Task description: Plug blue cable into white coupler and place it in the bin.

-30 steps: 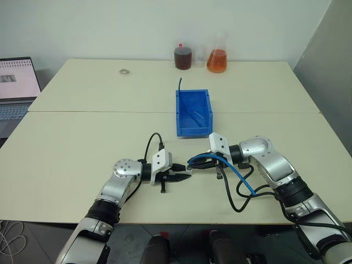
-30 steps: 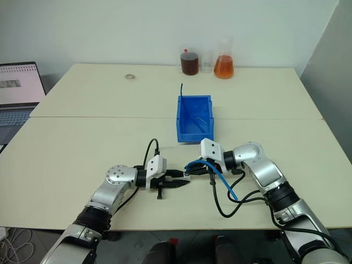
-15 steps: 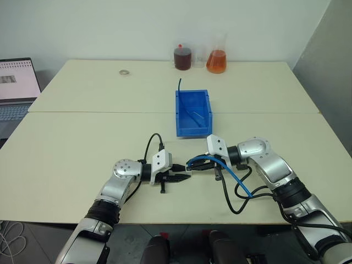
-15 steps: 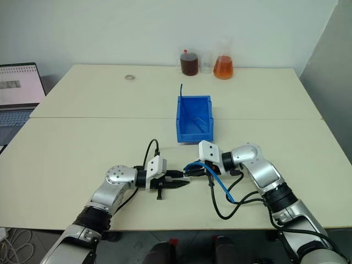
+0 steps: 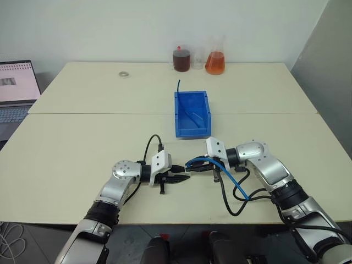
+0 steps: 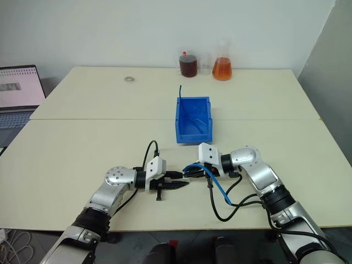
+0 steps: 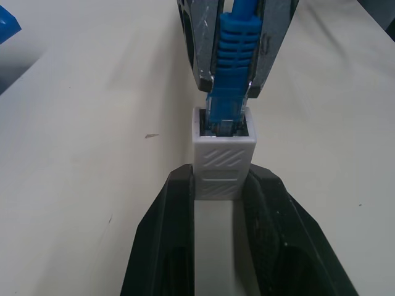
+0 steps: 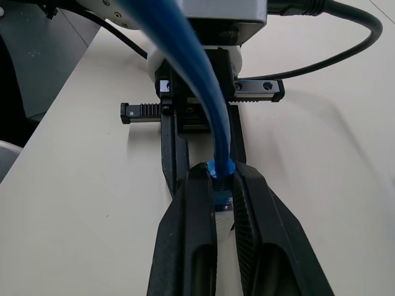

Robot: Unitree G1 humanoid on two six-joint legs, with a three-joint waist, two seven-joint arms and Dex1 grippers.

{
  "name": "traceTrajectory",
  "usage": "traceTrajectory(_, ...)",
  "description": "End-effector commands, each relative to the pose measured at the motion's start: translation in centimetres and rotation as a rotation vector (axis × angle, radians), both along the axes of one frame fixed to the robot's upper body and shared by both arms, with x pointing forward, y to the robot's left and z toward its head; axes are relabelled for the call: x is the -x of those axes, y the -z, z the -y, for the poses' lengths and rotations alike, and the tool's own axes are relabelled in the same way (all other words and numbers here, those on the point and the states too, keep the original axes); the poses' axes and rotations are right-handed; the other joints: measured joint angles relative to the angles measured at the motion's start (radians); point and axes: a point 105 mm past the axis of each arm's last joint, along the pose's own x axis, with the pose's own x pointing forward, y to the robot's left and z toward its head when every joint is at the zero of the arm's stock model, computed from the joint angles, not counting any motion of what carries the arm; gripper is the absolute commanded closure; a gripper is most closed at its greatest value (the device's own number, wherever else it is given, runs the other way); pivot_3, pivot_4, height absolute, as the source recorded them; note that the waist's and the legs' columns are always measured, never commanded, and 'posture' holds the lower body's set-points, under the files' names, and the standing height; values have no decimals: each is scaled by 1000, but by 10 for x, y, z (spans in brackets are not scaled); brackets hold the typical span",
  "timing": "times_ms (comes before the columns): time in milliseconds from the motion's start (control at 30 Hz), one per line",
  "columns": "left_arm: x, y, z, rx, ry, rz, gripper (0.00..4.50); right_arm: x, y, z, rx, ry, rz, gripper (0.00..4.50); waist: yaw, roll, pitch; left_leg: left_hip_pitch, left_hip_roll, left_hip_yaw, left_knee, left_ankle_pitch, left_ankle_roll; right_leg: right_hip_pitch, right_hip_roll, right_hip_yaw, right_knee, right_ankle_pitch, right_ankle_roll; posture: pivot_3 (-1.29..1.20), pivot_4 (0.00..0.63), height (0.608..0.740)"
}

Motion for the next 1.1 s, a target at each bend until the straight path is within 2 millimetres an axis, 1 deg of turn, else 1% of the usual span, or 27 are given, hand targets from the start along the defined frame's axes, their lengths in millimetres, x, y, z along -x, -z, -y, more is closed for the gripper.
traceTrajectory(33,7,-1,-1,15,24,-27,2932,1,31,11,101,56,-86,4374,-1,0,-1,0,0,0,0,0,0,0,0,0,0,0,0,0,150,740)
traceTrajectory(133,9,-4,-2,22,27,-30,2164,-2,22,12,73,73,-83,4374,-1,0,-1,0,0,0,0,0,0,0,0,0,1,0,0,0,150,740)
traceTrajectory(167,9,-5,-2,23,27,-29,1988,-3,20,12,69,77,-83,4374,-1,0,-1,0,0,0,0,0,0,0,0,0,1,0,0,0,150,740)
traceTrajectory(200,9,-7,-5,27,18,-30,1709,-3,15,12,59,82,-76,4374,-1,0,-1,0,0,0,0,0,0,0,0,0,1,0,0,0,150,740)
traceTrajectory(267,9,-11,-9,35,-10,-35,1294,-3,7,14,46,86,-66,4374,-1,0,-1,0,0,0,0,0,0,0,0,0,2,0,0,0,150,740)
traceTrajectory(300,10,-12,-13,38,-29,-36,1000,-3,0,14,20,99,-71,4374,-1,0,-1,0,0,0,0,0,0,0,0,0,2,0,0,0,150,740)
traceTrajectory(333,10,-15,-17,45,-55,-39,807,-3,-9,13,-14,119,-84,4374,-1,0,-1,0,0,0,0,0,0,0,0,0,2,0,0,0,150,740)
traceTrajectory(367,10,-20,-22,57,-88,-39,493,-6,-23,12,-62,149,-96,4374,-1,0,0,0,0,-1,0,0,0,0,0,0,2,0,0,0,150,740)
traceTrajectory(467,10,-43,-32,99,-189,-3,21,-15,-66,15,-190,242,-126,4374,-2,0,1,-2,1,-1,1,0,0,-2,0,0,3,0,0,0,150,740)
traceTrajectory(567,7,-72,-36,160,-304,55,21,-30,-106,20,-296,349,-157,4374,-1,-1,4,-3,1,-2,1,0,0,-3,0,0,4,0,0,0,150,740)
traceTrajectory(633,4,-96,-34,226,-390,98,21,-44,-131,22,-361,430,-199,4374,-1,-1,4,-2,0,-2,1,0,0,-3,0,-1,4,0,0,0,150,740)
traceTrajectory(667,3,-105,-32,245,-430,124,21,-51,-139,23,-381,471,-222,4374,-2,-2,4,-2,1,-2,1,0,0,-3,0,-1,4,0,0,0,150,740)
traceTrajectory(733,0,-121,-27,300,-503,162,21,-69,-149,22,-404,559,-243,4374,-3,-2,4,-2,1,-2,1,0,0,-3,0,-1,4,0,0,0,150,740)
traceTrajectory(833,-7,-139,-22,382,-601,189,21,-94,-153,21,-406,663,-202,4374,-2,-3,4,-2,0,-2,0,0,0,-2,0,-1,3,0,0,0,150,740)
traceTrajectory(900,-13,-142,-20,408,-666,187,21,-108,-149,19,-382,703,-173,4374,-1,-4,4,-2,0,-2,0,0,0,-2,0,-1,2,0,-1,0,150,740)
traceTrajectory(967,-18,-142,-21,421,-733,188,0,-118,-143,15,-353,723,-150,3689,-1,-4,4,-3,-1,-1,0,0,0,-3,-1,0,1,0,0,0,150,740)
traceTrajectory(1000,-19,-142,-20,430,-754,185,0,-122,-140,14,-337,734,-131,3575,-1,-4,4,-3,-1,0,0,0,0,-3,-1,1,1,0,0,0,150,740)
traceTrajectory(1067,-21,-143,-20,441,-784,181,0,-128,-137,13,-332,747,-136,3096,-1,-4,4,-4,-1,0,0,0,0,-3,-2,1,0,0,0,0,150,740)
traceTrajectory(1100,-21,-144,-20,445,-788,179,0,-130,-137,13,-331,753,-137,2771,-1,-4,4,-4,-1,0,-1,0,0,-3,-2,1,0,0,0,0,150,740)
